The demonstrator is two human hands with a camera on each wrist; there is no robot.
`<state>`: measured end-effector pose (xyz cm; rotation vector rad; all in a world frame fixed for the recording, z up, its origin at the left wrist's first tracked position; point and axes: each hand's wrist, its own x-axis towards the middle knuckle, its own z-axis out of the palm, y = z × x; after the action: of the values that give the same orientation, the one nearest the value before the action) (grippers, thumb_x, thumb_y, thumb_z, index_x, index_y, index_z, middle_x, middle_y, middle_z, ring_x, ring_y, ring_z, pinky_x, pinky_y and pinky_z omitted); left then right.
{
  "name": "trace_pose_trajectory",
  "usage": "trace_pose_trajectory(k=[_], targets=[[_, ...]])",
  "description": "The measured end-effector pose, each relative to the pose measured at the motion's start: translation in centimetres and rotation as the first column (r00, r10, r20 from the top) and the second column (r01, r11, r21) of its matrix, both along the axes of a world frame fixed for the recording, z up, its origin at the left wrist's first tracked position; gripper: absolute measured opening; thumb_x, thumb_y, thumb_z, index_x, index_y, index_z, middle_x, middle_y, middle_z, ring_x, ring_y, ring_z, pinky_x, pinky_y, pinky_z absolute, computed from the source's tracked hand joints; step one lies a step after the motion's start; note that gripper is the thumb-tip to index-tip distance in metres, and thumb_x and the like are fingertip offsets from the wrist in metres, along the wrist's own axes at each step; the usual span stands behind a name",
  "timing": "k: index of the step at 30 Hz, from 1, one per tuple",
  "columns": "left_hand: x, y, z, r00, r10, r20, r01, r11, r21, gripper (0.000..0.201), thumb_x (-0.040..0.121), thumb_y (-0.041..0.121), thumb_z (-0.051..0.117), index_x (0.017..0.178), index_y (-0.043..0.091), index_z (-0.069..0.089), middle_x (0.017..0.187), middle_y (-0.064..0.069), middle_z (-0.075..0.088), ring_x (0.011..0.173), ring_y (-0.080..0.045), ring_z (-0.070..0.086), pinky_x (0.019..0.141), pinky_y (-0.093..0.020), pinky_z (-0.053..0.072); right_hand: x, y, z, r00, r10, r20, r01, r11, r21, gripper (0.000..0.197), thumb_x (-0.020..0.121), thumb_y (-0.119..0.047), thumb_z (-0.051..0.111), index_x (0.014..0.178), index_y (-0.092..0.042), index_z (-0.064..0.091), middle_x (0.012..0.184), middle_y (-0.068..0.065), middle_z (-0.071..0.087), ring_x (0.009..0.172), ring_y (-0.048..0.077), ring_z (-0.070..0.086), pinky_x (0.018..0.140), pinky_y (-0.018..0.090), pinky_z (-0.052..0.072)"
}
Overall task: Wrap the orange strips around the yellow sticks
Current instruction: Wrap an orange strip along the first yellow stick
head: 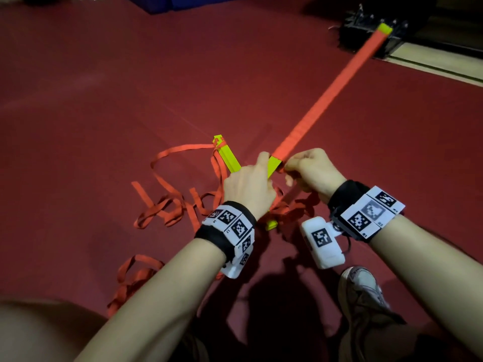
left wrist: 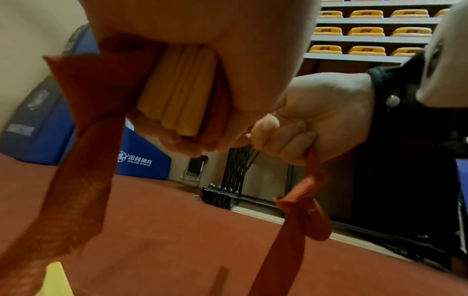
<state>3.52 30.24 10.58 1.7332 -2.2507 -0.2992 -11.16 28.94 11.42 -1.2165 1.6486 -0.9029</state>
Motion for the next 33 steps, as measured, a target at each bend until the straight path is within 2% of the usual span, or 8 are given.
trace_pose_trajectory(k=[4, 7, 10, 15, 20, 26, 30, 33], targets=[[0.4, -0.8, 0.6, 1.000, -0.001, -0.003, 0.001, 1.000, -0.024, 0.051, 0.095, 0.026, 0.059, 0.142, 0.037, 0.042, 0.113, -0.009, 0.069, 0.103, -0.043, 0.064, 0.076, -0.042, 0.045, -1.1, -0.3, 0.3, 0.942, 0.008, -0.335, -0.018, 1.000, -0.026, 0.020, 0.081, -0.022, 0.067, 0.067, -0.009, 0.067, 0.050, 0.002, 0.065, 0.040, 0.009, 0.053, 0.043, 0.020, 0.041], [0.5, -1.1, 0.6, 0.999, -0.024, 0.047, 0.026, 0.998, -0.058, 0.053, 0.094, 0.026, 0.058, 0.142, 0.041, 0.041, 0.114, -0.005, 0.067, 0.102, -0.041, 0.065, 0.073, -0.041, 0.043, -3.1, -0.3, 0.8, 0.746, -0.051, -0.664, 0.024, 0.998, -0.050, 0.025, 0.080, -0.035, 0.060, 0.074, -0.012, 0.066, 0.066, 0.007, 0.072, 0.073, 0.030, 0.069, 0.069, 0.034, 0.056], [0.4, -1.0, 0.5, 0.997, -0.032, 0.072, 0.036, 0.998, -0.055, 0.054, 0.093, 0.025, 0.058, 0.141, 0.042, 0.041, 0.114, -0.003, 0.067, 0.102, -0.040, 0.065, 0.076, -0.042, 0.048, -5.3, -0.4, 1.7, 0.545, -0.081, -0.835, 0.049, 0.997, -0.065, 0.020, 0.079, -0.026, 0.060, 0.090, -0.016, 0.074, 0.093, 0.021, 0.070, 0.092, 0.042, 0.066, 0.081, 0.040, 0.052], [0.3, -1.2, 0.2, 0.999, -0.017, 0.044, 0.018, 1.000, -0.025, 0.054, 0.094, 0.026, 0.059, 0.142, 0.043, 0.043, 0.116, -0.004, 0.068, 0.104, -0.041, 0.064, 0.082, -0.044, 0.050, -7.6, -1.4, 2.3, 0.403, -0.074, -0.912, -0.011, 0.996, -0.085, 0.024, 0.084, -0.013, 0.061, 0.099, -0.022, 0.077, 0.103, 0.016, 0.069, 0.114, 0.040, 0.053, 0.097, 0.049, 0.042], [0.9, -1.5, 0.5, 0.999, 0.032, -0.029, -0.031, 0.999, 0.024, 0.053, 0.095, 0.025, 0.057, 0.144, 0.043, 0.044, 0.114, -0.009, 0.069, 0.106, -0.042, 0.063, 0.085, -0.043, 0.049, -10.1, -2.2, 2.3, 0.556, -0.038, -0.831, 0.114, 0.993, 0.031, 0.031, 0.090, -0.017, 0.060, 0.117, -0.028, 0.071, 0.125, 0.016, 0.064, 0.132, 0.038, 0.044, 0.107, 0.053, 0.036], [1.3, -1.6, 0.6, 0.992, 0.068, -0.106, -0.059, 0.994, 0.089, 0.054, 0.095, 0.028, 0.060, 0.145, 0.044, 0.044, 0.118, -0.014, 0.069, 0.109, -0.046, 0.061, 0.089, -0.044, 0.048, -9.1, -1.9, 1.0, 0.525, 0.049, -0.850, 0.082, 0.991, 0.107, 0.044, 0.088, -0.013, 0.054, 0.131, -0.025, 0.059, 0.137, 0.011, 0.051, 0.132, 0.038, 0.039, 0.105, 0.056, 0.036], [1.1, -1.4, 0.8, 0.988, 0.061, -0.141, -0.046, 0.993, 0.108, 0.052, 0.095, 0.030, 0.062, 0.143, 0.044, 0.047, 0.119, -0.012, 0.070, 0.111, -0.045, 0.061, 0.089, -0.042, 0.049, -6.5, -1.9, 0.5, 0.725, 0.110, -0.680, -0.151, 0.989, -0.001, 0.056, 0.077, 0.002, 0.050, 0.128, -0.018, 0.064, 0.143, 0.010, 0.056, 0.129, 0.033, 0.052, 0.108, 0.036, 0.042], [0.8, -1.1, 0.8, 0.982, 0.042, -0.182, -0.018, 0.992, 0.127, 0.050, 0.094, 0.031, 0.064, 0.139, 0.046, 0.050, 0.117, -0.010, 0.070, 0.111, -0.043, 0.061, 0.089, -0.041, 0.049, -4.2, -1.8, -0.8, 0.908, 0.179, -0.379, -0.221, 0.973, -0.072, 0.049, 0.075, 0.014, 0.051, 0.110, -0.016, 0.068, 0.120, 0.011, 0.070, 0.116, 0.029, 0.062, 0.097, 0.032, 0.050]])
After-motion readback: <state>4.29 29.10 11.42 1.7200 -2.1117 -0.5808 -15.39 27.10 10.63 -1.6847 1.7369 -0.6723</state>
